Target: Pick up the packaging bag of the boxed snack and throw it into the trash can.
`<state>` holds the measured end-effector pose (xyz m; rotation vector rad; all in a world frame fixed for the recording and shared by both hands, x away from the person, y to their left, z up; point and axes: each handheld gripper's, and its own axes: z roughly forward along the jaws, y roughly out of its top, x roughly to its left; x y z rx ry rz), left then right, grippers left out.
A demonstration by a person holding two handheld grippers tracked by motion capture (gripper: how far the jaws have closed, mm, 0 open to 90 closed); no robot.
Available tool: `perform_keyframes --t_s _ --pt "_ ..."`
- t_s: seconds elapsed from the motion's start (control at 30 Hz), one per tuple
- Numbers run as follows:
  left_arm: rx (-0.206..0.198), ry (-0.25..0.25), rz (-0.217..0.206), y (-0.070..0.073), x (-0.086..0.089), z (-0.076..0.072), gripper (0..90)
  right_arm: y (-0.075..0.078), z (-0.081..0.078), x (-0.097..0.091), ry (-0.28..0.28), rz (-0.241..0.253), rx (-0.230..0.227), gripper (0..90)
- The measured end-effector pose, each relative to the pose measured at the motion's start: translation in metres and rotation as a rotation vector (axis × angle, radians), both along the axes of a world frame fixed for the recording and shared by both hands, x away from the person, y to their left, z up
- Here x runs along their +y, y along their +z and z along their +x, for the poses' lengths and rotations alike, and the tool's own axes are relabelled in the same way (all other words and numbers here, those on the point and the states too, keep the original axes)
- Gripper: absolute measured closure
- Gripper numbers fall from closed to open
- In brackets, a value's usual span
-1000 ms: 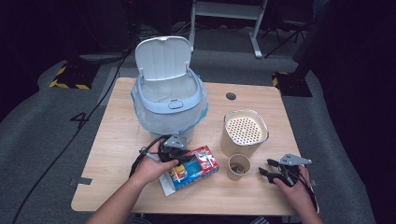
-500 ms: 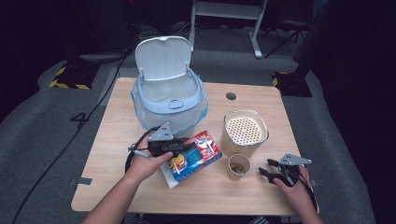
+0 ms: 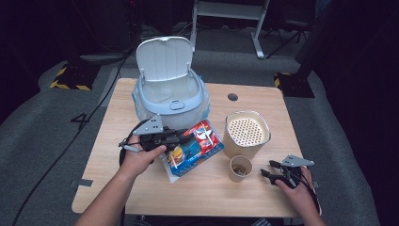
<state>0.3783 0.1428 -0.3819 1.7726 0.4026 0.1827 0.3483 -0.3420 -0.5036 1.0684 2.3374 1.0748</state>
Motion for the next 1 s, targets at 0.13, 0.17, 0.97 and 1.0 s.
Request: perform_keyframes --t_s 0.13,0.17,0.97,1.0 --pt "-0.016 0.002 -0.032 0.009 0.003 -0.001 74.7 0.000 0.000 0.000 0.000 0.000 0.000 41.0" --pt "-0.016 0.002 -0.032 0.009 0.003 -0.001 74.7 0.000 0.000 0.000 0.000 0.000 0.000 41.0" --pt "-0.167 0.091 -0.069 0.105 0.018 0.013 74.8 0.000 0.000 0.000 -0.001 0.000 0.000 40.8" --pt "-0.173 0.099 -0.077 0.109 0.019 0.015 74.8 0.000 0.000 0.000 -0.001 0.000 0.000 40.8"
